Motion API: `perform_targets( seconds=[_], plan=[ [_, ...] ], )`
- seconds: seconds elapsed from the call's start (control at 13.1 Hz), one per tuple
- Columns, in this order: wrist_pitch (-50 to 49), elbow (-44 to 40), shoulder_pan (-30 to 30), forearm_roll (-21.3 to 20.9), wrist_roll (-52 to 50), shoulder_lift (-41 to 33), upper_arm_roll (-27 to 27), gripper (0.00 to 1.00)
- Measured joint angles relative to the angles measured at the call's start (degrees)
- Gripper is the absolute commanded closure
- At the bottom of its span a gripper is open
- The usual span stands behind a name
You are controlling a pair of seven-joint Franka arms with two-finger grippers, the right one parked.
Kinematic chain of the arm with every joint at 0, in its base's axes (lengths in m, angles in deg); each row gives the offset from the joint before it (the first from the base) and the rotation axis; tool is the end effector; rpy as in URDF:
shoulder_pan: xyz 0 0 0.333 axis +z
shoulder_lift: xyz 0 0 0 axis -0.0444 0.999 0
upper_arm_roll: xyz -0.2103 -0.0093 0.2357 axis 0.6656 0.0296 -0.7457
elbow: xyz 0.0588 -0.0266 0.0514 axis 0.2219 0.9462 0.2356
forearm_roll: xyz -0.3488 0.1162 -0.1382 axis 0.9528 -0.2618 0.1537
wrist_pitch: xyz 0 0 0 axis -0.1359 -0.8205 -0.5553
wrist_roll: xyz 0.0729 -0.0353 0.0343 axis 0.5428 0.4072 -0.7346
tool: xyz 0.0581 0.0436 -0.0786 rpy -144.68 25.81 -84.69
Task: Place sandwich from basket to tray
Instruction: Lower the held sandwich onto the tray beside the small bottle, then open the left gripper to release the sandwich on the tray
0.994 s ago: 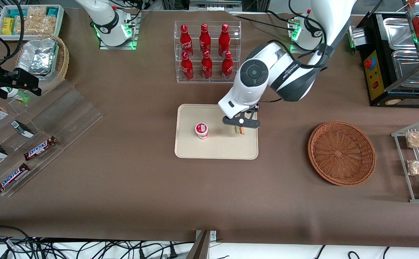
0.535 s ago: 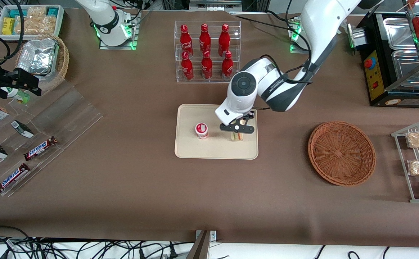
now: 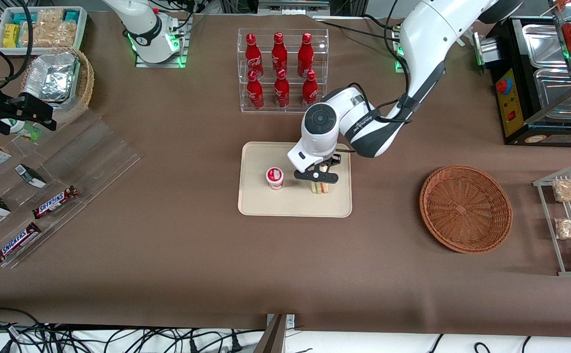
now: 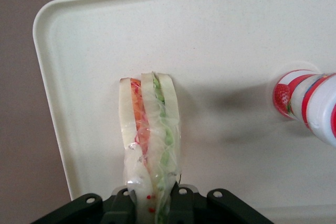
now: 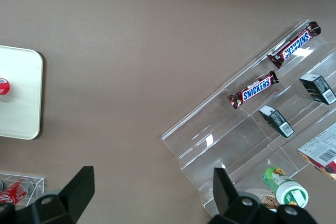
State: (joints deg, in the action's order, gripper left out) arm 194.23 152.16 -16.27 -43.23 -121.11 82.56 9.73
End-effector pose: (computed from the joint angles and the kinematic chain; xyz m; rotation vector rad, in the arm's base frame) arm 0.5276 -0.4256 0.2400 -3.0783 0.1606 0.1223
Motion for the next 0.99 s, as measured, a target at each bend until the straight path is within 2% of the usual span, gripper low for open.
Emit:
perform_targets(
  seconds=[0.15, 0.23, 0.31, 0.38, 0.46, 0.69, 0.99],
  plan=[
    [0.19, 0.00, -0.02, -0.16, -0.01, 0.60, -0.06, 0.87],
    [0.21, -0.01, -0.03, -0.16, -0.01, 0.77, -0.07, 0.73],
    [0.22, -0.01, -0.03, -0.20, -0.01, 0.92, -0.10, 0.42],
    [0.22, -0.01, -0.05, -0.27, -0.03, 1.06, -0.13, 0.03],
    [0.22, 0.00, -0.08, -0.35, -0.10, 1.19, -0.19, 0.00],
    [0.27, -0.01, -0.15, -1.80, -0.47, 1.46, -0.26, 0.00],
    [0.44, -2.20, 0.76, -1.66, -1.36, 0.79, -0.39, 0.00]
  ],
)
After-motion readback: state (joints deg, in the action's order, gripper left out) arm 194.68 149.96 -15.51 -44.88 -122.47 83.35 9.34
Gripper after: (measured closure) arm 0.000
